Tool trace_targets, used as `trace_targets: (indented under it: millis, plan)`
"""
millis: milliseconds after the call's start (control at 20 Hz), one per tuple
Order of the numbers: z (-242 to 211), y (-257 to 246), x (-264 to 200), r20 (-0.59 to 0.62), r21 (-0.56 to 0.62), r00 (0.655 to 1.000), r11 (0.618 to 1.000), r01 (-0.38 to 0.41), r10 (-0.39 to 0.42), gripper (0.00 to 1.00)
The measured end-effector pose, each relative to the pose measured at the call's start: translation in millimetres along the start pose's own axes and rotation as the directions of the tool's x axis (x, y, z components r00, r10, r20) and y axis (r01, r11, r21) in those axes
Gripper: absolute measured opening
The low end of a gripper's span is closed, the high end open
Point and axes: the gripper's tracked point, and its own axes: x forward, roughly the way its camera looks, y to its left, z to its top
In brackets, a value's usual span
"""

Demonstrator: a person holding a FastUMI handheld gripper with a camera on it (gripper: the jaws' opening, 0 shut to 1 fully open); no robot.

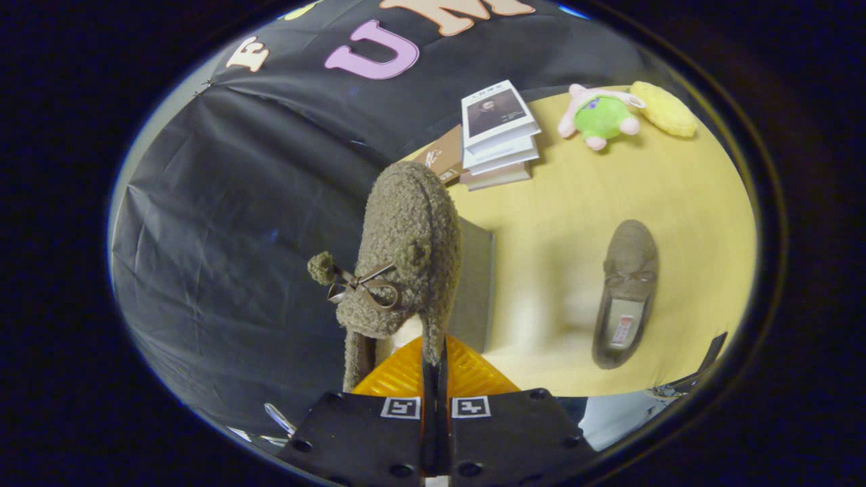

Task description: Open the storage box then place both shoes into the box .Put the left shoe in first, then the right shoe, with the right side of both shoes facing outward in a uniform manner.

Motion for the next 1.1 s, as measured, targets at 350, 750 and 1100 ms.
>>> trace_targets:
  millis: [350,750,1100]
  plan:
    - [-1,34,61,-0.112,-0.049,0.993,0.998,0.028,-0.033,0.03]
    - [-22,62,141,-0.228,-0.003,0.97,0.996,0.091,-0.089,0.03]
    - [-29,51,204,-0.256,0.042,0.949,0.979,0.2,-0.183,0.03]
